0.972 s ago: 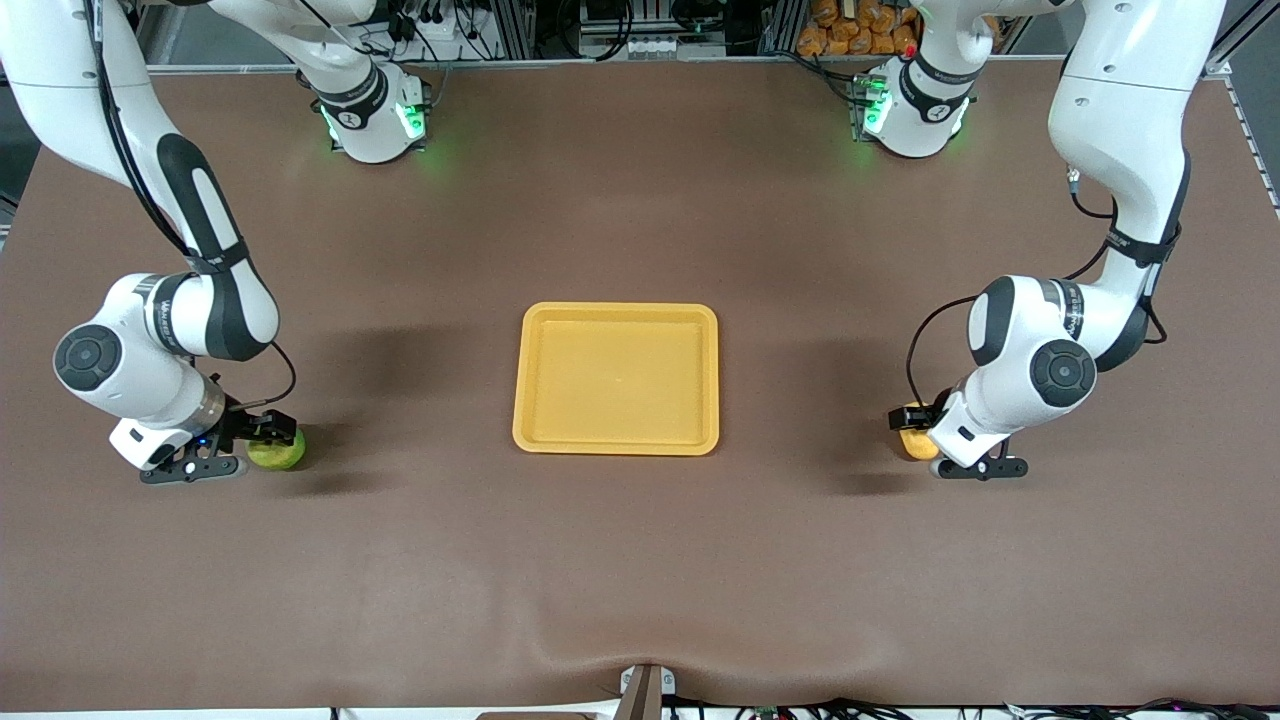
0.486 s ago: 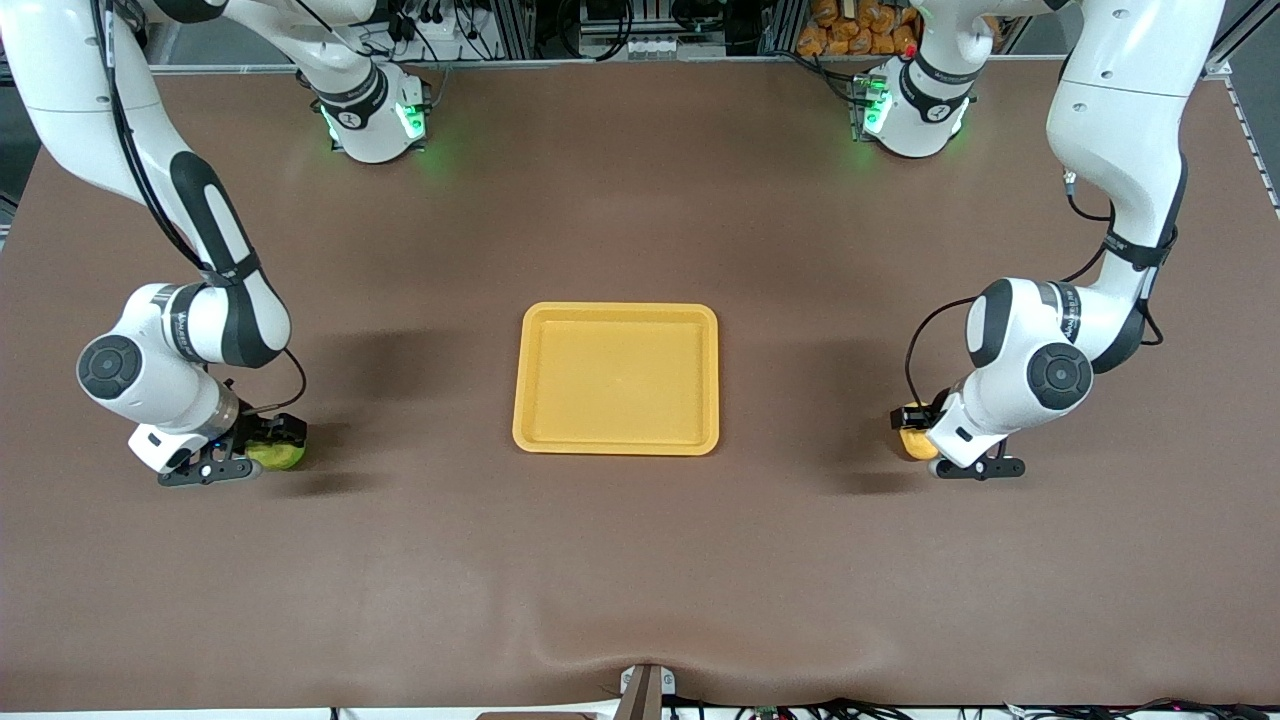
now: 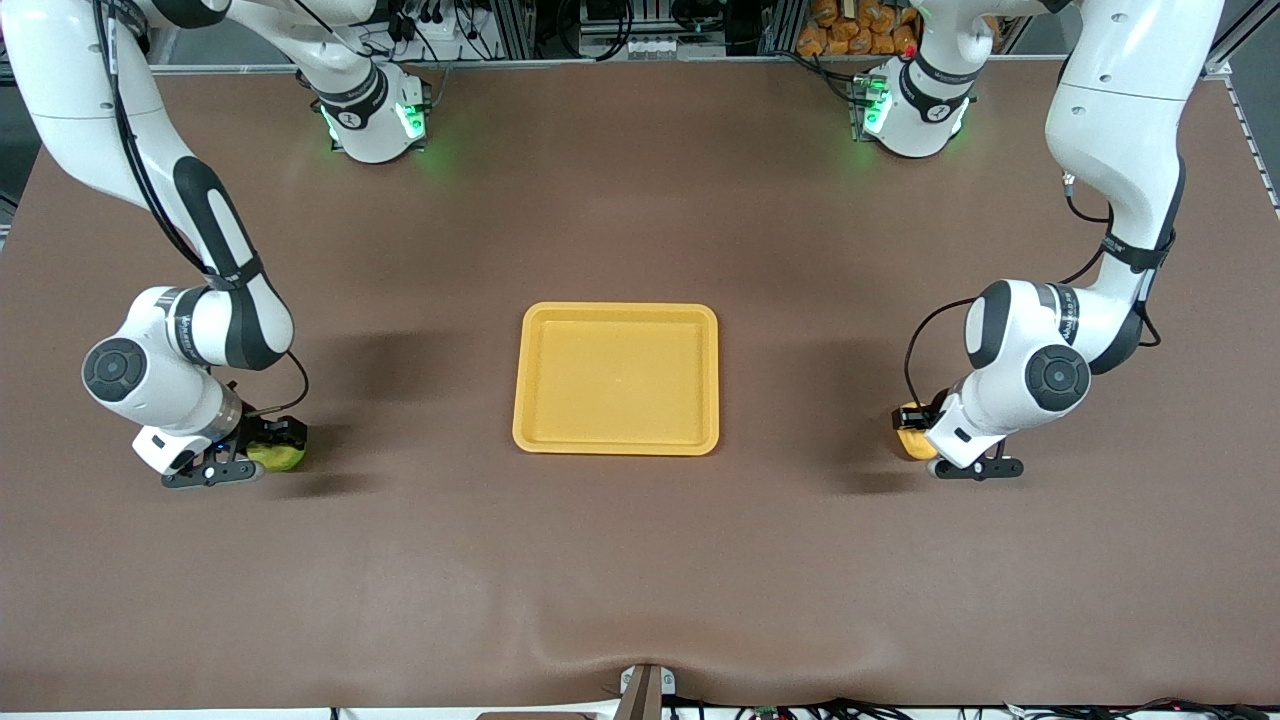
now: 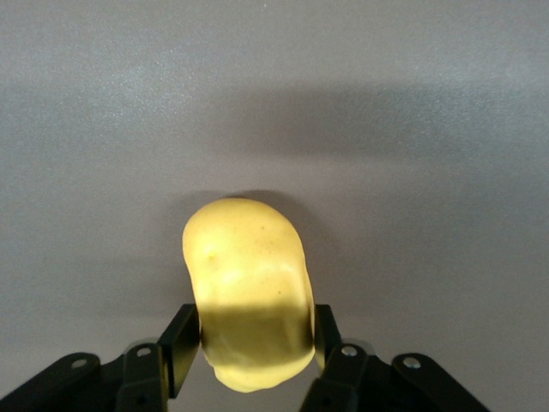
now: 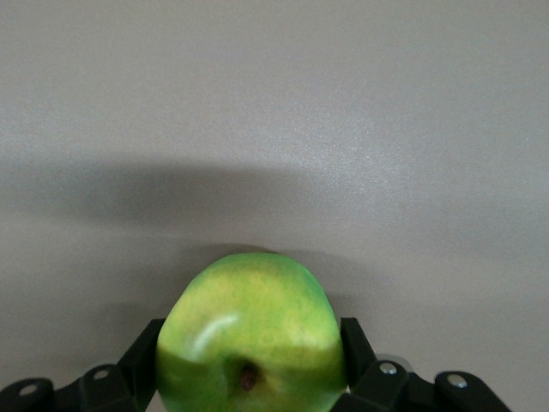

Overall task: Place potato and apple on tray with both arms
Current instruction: 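Close the right gripper on the apple while the left gripper grips the potato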

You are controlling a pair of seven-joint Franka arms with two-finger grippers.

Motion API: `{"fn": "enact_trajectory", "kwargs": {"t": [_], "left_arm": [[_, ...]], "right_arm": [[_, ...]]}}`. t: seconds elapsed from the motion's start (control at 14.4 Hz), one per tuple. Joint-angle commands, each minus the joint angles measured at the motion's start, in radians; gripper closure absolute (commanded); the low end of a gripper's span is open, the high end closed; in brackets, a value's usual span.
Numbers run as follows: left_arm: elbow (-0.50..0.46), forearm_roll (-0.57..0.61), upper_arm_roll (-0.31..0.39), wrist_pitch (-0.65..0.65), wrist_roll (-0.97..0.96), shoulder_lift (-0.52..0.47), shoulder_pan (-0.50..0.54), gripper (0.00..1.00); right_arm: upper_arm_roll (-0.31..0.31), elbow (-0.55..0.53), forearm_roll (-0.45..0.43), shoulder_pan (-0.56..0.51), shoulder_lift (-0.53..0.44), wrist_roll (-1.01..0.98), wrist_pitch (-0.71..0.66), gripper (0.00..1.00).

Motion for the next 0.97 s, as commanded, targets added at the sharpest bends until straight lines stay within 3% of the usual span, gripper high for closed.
{"fn": "enact_trajectory", "kwargs": {"t": [0.0, 0.42, 0.9], "left_arm": [[0.021, -0.001, 0.004, 0.007, -0.015, 0.016, -0.002, 0.46], [0.022, -0.001, 0.002, 0.005, -0.023, 0.015, -0.007, 1.0], [0.024, 0.002, -0.001, -0.001, -0.007, -0.035, -0.074, 1.0]], "right_arm": [[0.016, 0.015, 0.001, -0.004, -0.009, 0.004, -0.011, 1.0], [0.02, 0.054, 0.003, 0.034, -0.108, 0.084, -0.222, 1.0], [0.033, 0.102, 0.008, 0.177, -0.149, 0.439, -0.365, 1.0]]}}
